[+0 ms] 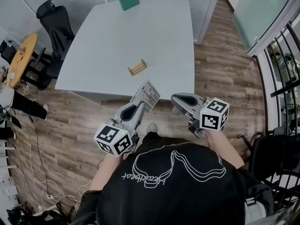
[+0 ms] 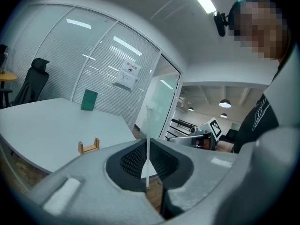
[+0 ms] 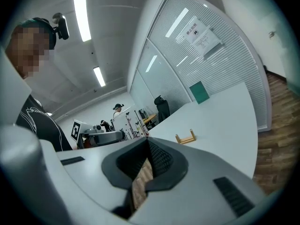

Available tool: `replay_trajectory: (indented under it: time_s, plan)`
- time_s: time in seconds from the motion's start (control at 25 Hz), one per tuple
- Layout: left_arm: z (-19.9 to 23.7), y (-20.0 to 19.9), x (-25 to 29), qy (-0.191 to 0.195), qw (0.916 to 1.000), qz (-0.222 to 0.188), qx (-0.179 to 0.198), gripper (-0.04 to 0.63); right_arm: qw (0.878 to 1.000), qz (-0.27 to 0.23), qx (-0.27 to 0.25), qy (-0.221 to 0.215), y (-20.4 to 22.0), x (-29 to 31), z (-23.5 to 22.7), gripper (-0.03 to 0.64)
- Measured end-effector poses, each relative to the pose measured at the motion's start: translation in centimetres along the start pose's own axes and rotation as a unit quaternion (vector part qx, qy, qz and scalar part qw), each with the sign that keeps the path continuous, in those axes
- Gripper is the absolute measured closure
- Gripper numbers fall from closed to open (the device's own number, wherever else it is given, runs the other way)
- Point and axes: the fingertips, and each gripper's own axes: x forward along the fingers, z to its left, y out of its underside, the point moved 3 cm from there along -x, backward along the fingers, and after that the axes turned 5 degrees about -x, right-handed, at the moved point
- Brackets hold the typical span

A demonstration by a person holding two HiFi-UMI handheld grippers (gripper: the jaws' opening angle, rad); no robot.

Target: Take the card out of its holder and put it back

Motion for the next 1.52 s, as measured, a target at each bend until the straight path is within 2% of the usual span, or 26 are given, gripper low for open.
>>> replay_trajectory:
  time_s: [0.72,1.12,1.52]
  plan:
    - [0.8,-0.5,0.6,0.001,1.0,0.003,0.003,0.571,1.0,0.0,0.017,0.002,0.2,0.4,-0.5,0.607]
    - [6.4,-4.5,3.4,0.008,1.0,0.003,0.0,0.571,0.999,-0.003,0.034,0.022,-2.0,3.6,-3.8,0.607]
    - [12.8,-7.9,7.2,0.064,0.9964,0.011,0.054,0.571,0.997,-0.013,0.054,0.049,-4.1,7.4,-8.0,0.607]
